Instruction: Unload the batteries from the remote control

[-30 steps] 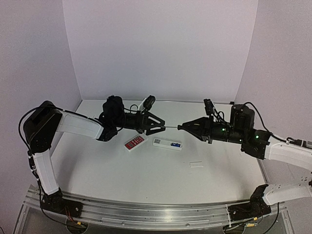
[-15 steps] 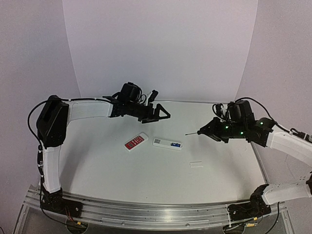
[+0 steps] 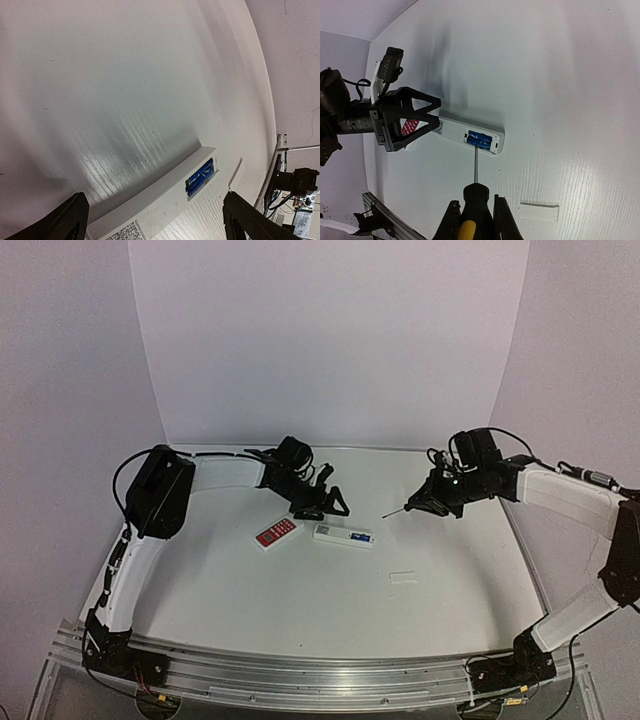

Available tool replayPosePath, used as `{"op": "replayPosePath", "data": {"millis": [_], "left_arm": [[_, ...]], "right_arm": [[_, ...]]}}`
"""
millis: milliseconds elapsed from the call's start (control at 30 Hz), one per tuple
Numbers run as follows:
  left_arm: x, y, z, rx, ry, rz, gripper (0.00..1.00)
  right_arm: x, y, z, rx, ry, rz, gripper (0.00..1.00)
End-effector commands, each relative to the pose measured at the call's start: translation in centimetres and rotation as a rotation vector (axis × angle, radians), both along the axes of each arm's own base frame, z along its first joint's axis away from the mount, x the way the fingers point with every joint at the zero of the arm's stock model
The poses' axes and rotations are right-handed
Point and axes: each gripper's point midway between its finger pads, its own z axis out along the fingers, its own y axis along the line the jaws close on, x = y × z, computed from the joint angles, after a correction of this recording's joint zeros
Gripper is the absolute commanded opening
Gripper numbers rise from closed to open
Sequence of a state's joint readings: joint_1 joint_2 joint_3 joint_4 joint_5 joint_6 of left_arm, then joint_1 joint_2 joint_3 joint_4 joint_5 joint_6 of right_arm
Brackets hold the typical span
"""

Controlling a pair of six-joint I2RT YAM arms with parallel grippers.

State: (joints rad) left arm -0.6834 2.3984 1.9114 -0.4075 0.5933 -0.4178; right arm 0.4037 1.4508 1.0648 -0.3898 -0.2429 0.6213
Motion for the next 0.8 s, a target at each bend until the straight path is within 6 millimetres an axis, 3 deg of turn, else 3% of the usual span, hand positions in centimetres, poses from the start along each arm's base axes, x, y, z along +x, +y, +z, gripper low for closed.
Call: {"op": "replayPosePath", "data": {"millis": [0, 300, 567, 767], "left_arm": [[0.4, -0.3, 1.2, -0.017, -0.003, -0.002, 0.90], [-0.6, 1.0, -0.1, 0.054, 0.035, 0.025, 0.79], [-1.1, 2.1, -0.6, 0.116, 0.035, 0.042, 0.78], [-2.0, 2.3, -1.1, 0.144, 0.049, 0.039, 0.67]], "right_arm": [[0.4, 1.5, 1.3, 0.043, -0.027, 0.082, 0.00], [0.5, 2.2, 0.2, 0.052, 0.006, 0.120, 0.00], [0.6, 2.5, -0.4, 0.052, 0.026, 0.124, 0.00], [0.8, 2.8, -0.8, 0.060, 0.040, 0.127, 0.00]]}}
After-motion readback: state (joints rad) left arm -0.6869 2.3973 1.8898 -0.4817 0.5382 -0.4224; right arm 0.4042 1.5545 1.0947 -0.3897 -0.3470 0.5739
